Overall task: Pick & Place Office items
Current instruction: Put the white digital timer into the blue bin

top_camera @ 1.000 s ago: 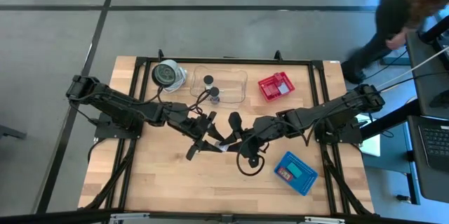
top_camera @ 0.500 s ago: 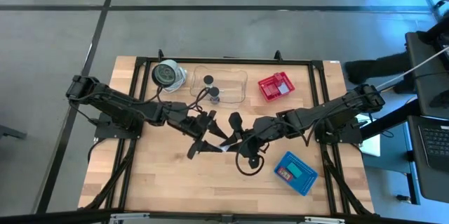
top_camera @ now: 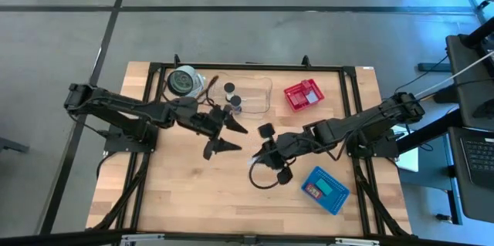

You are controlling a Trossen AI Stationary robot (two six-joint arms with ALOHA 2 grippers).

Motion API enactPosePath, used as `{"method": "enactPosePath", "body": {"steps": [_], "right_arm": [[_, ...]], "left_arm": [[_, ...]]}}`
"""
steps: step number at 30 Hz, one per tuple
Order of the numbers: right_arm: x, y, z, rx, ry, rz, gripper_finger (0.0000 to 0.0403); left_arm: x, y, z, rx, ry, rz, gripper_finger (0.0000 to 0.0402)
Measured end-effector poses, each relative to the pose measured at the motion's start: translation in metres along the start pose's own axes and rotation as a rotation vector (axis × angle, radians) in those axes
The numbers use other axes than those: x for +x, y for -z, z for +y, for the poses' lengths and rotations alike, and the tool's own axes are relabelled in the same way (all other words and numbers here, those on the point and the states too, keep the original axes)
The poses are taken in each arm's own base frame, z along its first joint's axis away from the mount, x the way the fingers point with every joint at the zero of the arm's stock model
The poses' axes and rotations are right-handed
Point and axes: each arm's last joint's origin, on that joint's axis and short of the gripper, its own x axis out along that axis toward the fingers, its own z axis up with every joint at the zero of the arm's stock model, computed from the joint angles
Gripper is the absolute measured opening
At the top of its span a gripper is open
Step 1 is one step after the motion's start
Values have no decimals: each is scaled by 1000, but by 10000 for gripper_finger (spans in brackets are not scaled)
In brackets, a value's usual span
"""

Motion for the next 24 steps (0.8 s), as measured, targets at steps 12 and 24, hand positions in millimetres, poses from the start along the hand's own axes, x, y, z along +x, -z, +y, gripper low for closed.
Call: {"method": "enactPosePath", "body": {"steps": [12,24], "right_arm": [[-65,50,-58,327,410,629,90],[-82,147,-122,618,668,816,89]], "left_arm": [[-24,-10,3,-8,-190,-5,290],[-22,-1,-11,-19,-148,61,290]]}}
